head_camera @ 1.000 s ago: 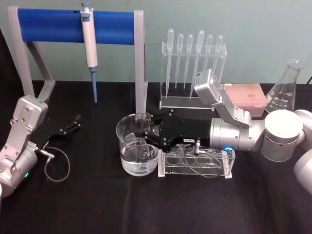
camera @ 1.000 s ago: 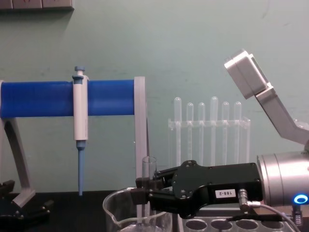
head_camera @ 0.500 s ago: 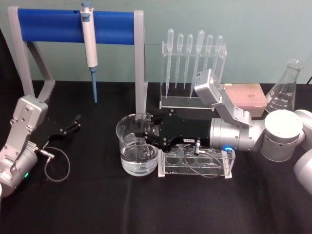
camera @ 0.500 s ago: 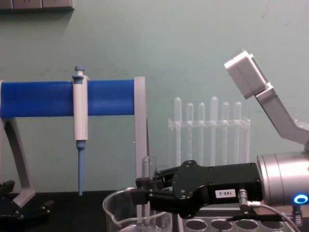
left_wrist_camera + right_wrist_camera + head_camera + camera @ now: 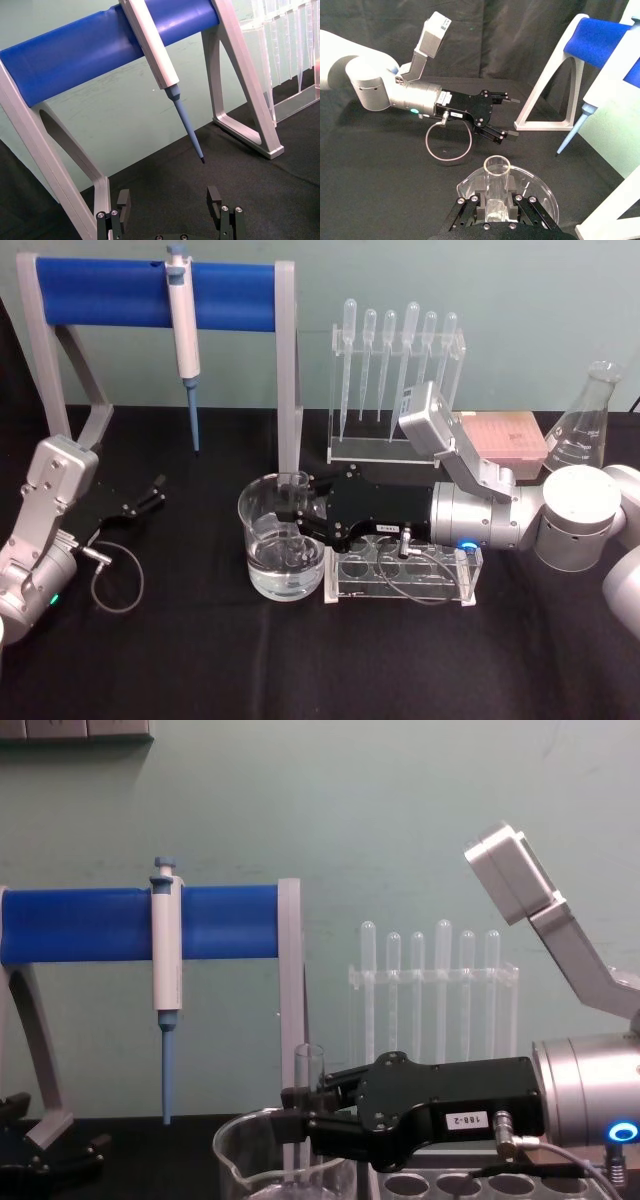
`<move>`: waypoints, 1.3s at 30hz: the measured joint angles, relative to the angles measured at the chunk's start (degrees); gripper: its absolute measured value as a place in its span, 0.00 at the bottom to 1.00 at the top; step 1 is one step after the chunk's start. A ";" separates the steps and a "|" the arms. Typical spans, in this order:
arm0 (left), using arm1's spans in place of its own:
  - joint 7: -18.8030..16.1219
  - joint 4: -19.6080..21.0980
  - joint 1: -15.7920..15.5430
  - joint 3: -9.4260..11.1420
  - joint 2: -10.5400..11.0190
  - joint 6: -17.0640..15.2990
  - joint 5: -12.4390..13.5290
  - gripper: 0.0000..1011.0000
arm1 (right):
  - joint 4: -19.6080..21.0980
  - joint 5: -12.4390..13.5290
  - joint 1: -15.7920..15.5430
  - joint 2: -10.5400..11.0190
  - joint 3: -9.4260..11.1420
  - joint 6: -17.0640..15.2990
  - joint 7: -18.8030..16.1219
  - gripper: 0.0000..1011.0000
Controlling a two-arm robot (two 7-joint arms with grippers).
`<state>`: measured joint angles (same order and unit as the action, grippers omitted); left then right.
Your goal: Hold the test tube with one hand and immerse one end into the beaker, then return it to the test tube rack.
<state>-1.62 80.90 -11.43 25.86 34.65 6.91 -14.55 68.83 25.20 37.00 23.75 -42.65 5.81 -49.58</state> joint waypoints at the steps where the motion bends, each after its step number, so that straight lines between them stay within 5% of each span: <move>1: 0.00 0.00 0.00 0.00 0.00 0.00 0.00 0.99 | 0.00 0.00 0.00 0.00 0.00 0.00 0.00 0.23; 39: 0.00 0.00 0.00 0.00 0.00 0.00 0.00 0.99 | 0.00 0.00 0.00 0.00 0.00 0.00 0.00 0.23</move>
<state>-1.62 80.90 -11.43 25.86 34.65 6.91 -14.55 68.83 25.20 37.00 23.75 -42.65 5.81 -49.57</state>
